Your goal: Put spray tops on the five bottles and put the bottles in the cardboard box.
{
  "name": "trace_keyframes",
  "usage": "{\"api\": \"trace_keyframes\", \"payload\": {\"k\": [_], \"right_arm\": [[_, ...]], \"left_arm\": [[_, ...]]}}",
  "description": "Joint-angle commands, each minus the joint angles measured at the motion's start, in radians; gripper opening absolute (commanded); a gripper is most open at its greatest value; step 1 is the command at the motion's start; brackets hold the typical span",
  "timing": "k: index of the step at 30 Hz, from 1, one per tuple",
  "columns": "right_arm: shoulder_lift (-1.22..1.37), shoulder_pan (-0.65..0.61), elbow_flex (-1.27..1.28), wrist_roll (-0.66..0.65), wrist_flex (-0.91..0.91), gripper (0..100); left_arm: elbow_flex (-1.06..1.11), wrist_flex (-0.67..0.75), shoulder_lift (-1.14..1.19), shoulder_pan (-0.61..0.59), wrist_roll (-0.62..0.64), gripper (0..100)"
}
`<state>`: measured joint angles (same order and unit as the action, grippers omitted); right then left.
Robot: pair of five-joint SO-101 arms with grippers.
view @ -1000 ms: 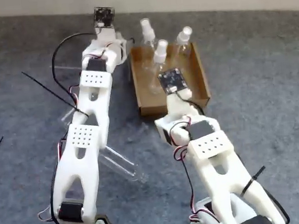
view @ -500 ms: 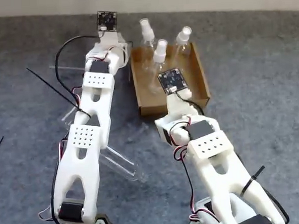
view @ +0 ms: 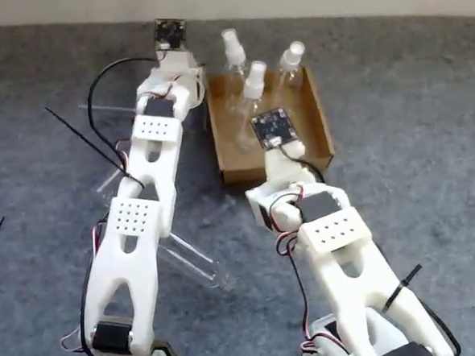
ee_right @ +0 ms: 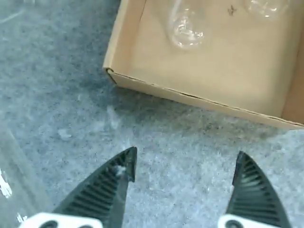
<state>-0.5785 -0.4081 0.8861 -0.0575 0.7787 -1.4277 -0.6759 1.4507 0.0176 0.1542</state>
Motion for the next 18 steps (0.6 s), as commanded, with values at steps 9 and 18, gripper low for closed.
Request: {"api": "trace_keyframes", "payload": {"k": [9,18], "right_arm": [[-0.033,-0.012,-0.002,-0.005,-0.019,26.4],[-0.033,-0.012,-0.002,-0.005,-0.019,26.4]], "left_arm": [[-0.025,0.055,-0.047,-0.044,0.034,16],[0.001,0.064,-0.048,-0.016,0.034,16]]}}
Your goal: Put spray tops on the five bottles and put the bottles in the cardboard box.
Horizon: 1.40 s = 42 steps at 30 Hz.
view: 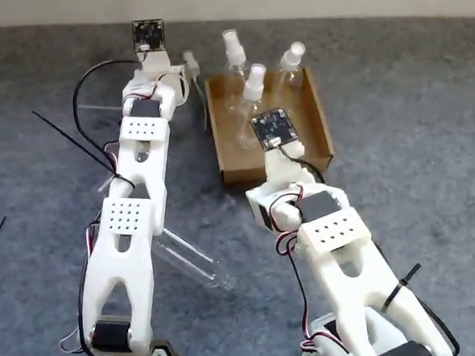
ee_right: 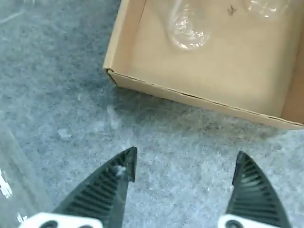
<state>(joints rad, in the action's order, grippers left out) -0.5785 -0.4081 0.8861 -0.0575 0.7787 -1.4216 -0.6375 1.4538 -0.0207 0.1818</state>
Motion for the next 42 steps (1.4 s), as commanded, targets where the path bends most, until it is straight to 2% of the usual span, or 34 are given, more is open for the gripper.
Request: {"api": "trace_keyframes", "payload": {"k": [1,11,15,18,22,27,33,42], "right_arm": [[-0.033,-0.012,-0.002,-0.005,-0.019,26.4],[-0.033,-0.012,-0.002,-0.005,-0.019,26.4],[-0.033,-0.012,-0.002,-0.005,-0.019,26.4],[-0.033,-0.012,-0.002,-0.005,-0.019,26.4],[-0.033,-0.01,-0.002,-0.005,-0.019,26.4],[-0.033,-0.01,-0.002,-0.005,-0.019,26.4],[-0.033,-0.01,-0.002,-0.005,-0.019,26.4],[-0.033,-0.007,-0.002,-0.005,-0.019,26.4]], "left_arm": [[-0.005,0.026,-0.051,0.028,0.006,16],[0.045,0.031,-0.048,0.061,-0.002,16],[0.085,0.026,-0.048,0.07,-0.115,16],[0.088,0.003,-0.054,0.058,-0.124,15],[0.077,-0.101,-0.056,0.047,-0.124,15],[-0.007,-0.256,-0.054,0.015,-0.129,0],[-0.242,-0.525,-0.054,-0.041,-0.127,0],[-0.243,-0.882,-0.226,-0.131,-0.129,0]]}}
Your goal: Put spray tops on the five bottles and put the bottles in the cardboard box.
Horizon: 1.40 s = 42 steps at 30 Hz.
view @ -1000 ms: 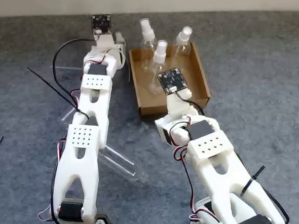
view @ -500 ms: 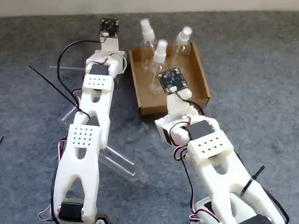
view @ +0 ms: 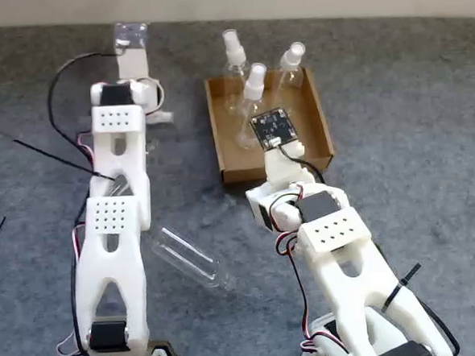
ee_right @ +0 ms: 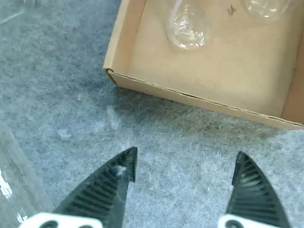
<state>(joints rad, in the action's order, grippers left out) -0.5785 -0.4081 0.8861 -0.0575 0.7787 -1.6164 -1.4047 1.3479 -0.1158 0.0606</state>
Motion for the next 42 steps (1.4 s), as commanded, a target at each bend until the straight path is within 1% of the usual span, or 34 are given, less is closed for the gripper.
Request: {"api": "trace_keyframes", "payload": {"k": [1,4,6,8,12,14,16,19,24,29,31,33,35,37,39,42], "right_arm": [[-0.033,-0.007,-0.002,-0.005,-0.019,26.4],[-0.033,-0.007,-0.002,-0.005,-0.019,26.4],[-0.033,-0.008,-0.002,-0.005,-0.019,26.4],[-0.033,-0.008,-0.002,-0.006,-0.019,26.4],[-0.033,-0.008,-0.002,-0.009,-0.015,26.4],[-0.033,-0.012,-0.005,-0.012,0.022,26.4],[-0.033,-0.013,-0.007,-0.012,0.073,26.4],[-0.033,-0.039,-0.012,-0.012,0.124,26.4],[-0.031,-0.14,-0.051,-0.014,0.18,26.4],[-0.016,-0.2,-0.251,-0.015,0.414,26.4],[0.002,-0.246,-0.329,-0.015,0.47,26.4],[0.045,-0.317,-0.39,-0.015,0.51,26.5],[0.111,-0.39,-0.435,-0.015,0.552,26.6],[0.193,-0.449,-0.463,-0.015,0.555,26.7],[0.283,-0.486,-0.478,-0.015,0.555,26.7],[0.387,-0.522,-0.521,-0.015,0.515,26.8]], "left_arm": [[-0.048,-0.158,-0.147,-0.044,-0.009,0],[-0.048,-0.281,-0.228,-0.07,-0.011,0],[-0.048,-0.342,-0.291,-0.09,-0.044,0],[-0.044,-0.365,-0.351,-0.122,-0.074,0],[-0.039,-0.37,-0.458,-0.228,-0.083,0],[-0.022,-0.37,-0.506,-0.306,-0.16,0],[0.054,-0.37,-0.553,-0.377,-0.285,0],[0.277,-0.37,-0.628,-0.464,-0.411,0],[0.72,-0.368,-0.8,-0.541,-0.614,0],[1.119,-0.364,-1.01,-0.596,-0.76,0],[1.276,-0.354,-1.073,-0.604,-0.804,0],[1.438,-0.282,-1.135,-0.608,-0.835,0],[1.596,-0.181,-1.187,-0.625,-0.847,0],[1.741,-0.075,-1.237,-0.634,-0.848,0],[1.87,0.018,-1.287,-0.642,-0.852,1],[2.02,0.117,-1.354,-0.647,-0.901,1]]}}
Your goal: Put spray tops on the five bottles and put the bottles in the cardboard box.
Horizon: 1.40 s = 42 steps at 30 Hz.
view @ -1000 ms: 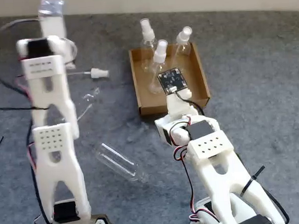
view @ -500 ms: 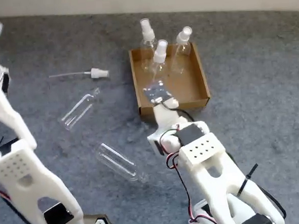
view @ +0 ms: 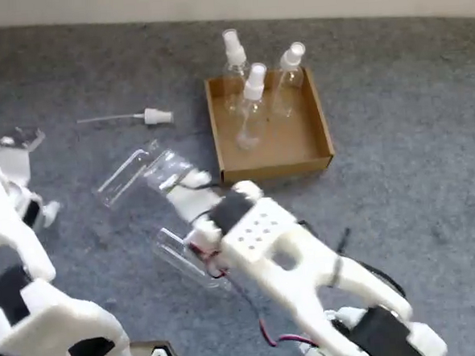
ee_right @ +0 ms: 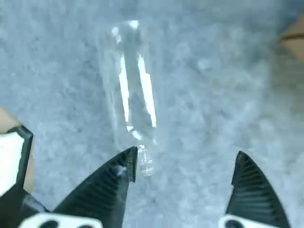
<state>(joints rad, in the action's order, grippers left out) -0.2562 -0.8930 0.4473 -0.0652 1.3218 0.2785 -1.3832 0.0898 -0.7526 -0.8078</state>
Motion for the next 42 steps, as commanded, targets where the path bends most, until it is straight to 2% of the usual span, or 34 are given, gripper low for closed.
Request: {"api": "trace_keyframes", "payload": {"k": [1,7,13,16,20,26,30,33,35,38,42], "right_arm": [[0.091,-0.048,-0.096,-0.008,-0.039,26.8],[0.183,-0.137,-0.12,-0.008,-0.062,26.8],[0.277,-0.151,-0.117,0.002,-0.162,26.3],[0.315,-0.117,-0.119,0.003,-0.162,20.7],[0.309,-0.045,-0.116,0.006,-0.162,1.6],[0.168,0.099,-0.114,0.097,-0.002,0.3],[-0.059,0.318,-0.114,0.167,0.094,0.3],[-0.194,0.628,-0.11,0.153,0.108,0.3],[-0.219,0.875,-0.094,0.106,0.07,0.3],[-0.188,1.175,-0.059,0.072,-0.056,0.3],[-0.053,1.402,0.002,0.078,-0.239,0.3]], "left_arm": [[0.162,0.12,-0.114,-0.012,-0.04,1],[0.294,0.265,-0.171,-0.041,-0.041,1],[0.332,0.285,-0.171,-0.039,-0.043,1],[0.332,0.285,-0.171,-0.039,-0.043,5],[0.332,0.285,-0.171,-0.039,-0.043,9],[0.332,0.285,-0.171,-0.035,-0.043,9],[0.332,0.285,-0.171,-0.038,-0.043,9],[0.332,0.285,-0.171,-0.038,-0.043,9],[0.334,0.285,-0.171,-0.038,-0.043,9],[0.334,0.285,-0.171,-0.035,-0.04,9],[0.334,0.281,-0.171,-0.031,-0.037,9]]}}
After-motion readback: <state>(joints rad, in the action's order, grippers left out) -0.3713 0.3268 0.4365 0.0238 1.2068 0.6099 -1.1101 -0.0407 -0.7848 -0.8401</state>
